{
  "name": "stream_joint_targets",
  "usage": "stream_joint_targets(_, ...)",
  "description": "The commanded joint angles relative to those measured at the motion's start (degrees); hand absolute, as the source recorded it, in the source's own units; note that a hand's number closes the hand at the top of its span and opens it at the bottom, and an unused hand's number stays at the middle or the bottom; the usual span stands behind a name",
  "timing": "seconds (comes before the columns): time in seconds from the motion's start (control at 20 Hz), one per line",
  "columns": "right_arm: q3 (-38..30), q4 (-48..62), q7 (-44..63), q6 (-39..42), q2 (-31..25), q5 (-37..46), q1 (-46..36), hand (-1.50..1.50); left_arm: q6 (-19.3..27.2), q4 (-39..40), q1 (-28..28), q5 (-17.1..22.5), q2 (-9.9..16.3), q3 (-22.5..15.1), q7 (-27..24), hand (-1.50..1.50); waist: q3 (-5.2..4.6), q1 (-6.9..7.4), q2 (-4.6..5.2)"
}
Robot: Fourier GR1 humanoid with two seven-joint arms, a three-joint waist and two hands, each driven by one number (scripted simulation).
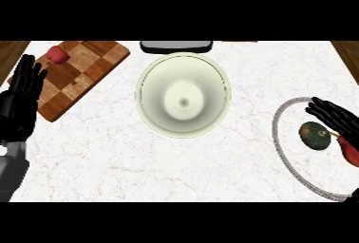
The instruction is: Pick the pear from the placemat and place it in the bowl
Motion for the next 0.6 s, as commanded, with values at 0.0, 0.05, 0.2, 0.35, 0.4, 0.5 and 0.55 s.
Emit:
stream_joint_targets(0.0, -7.2, 0.5, -10.6, 8.5, -8.3, 3.1, 5.1, -1.5, -0.5, -3.0, 2.8, 1.2, 0.0, 2.0, -0.2, 0.0, -0.03, -0.03, 0.16)
stream_joint_targets(0.05, -7.4, -0.8, -11.6, 8.0, -7.5, 5.3, 6.4, -1.5, 0.7, -1.5, -1.6, 0.3, -0.8, 1.6, 2.3, 0.0, -0.05, -0.4, 0.31)
stream_joint_targets(0.2, -11.7, -3.5, -7.1, 8.5, -15.7, 4.9, 3.2, -1.5, -0.8, -2.2, 1.2, 1.4, 0.2, 2.9, 1.4, 0.0, -0.15, -0.18, 0.21)
stream_joint_targets(0.35, -17.4, 3.2, -10.5, 11.0, -22.4, 7.8, 1.9, -1.5, -2.2, -0.9, -0.7, 1.3, 0.1, 3.0, 1.0, 0.0, -0.08, -0.17, 0.47)
stream_joint_targets(0.4, -16.5, 2.4, -6.7, 10.5, -23.3, 8.1, 0.1, -1.5, 0.0, -2.3, 0.4, -0.2, -1.9, 1.6, 0.6, 0.0, -0.11, 0.59, 0.48)
stream_joint_targets(0.5, -17.7, 5.8, -9.0, 13.8, -27.8, 10.9, 0.8, -1.5, -0.8, -3.4, 1.7, 0.5, -1.8, 1.6, 1.5, 0.0, -0.06, 0.73, 0.49)
stream_joint_targets(0.55, -16.6, 3.3, -5.9, 13.5, -29.8, 11.4, -1.0, -1.5, -2.2, -2.5, 0.0, 0.8, -1.3, 1.8, 1.6, 0.0, -0.12, 0.8, 0.58)
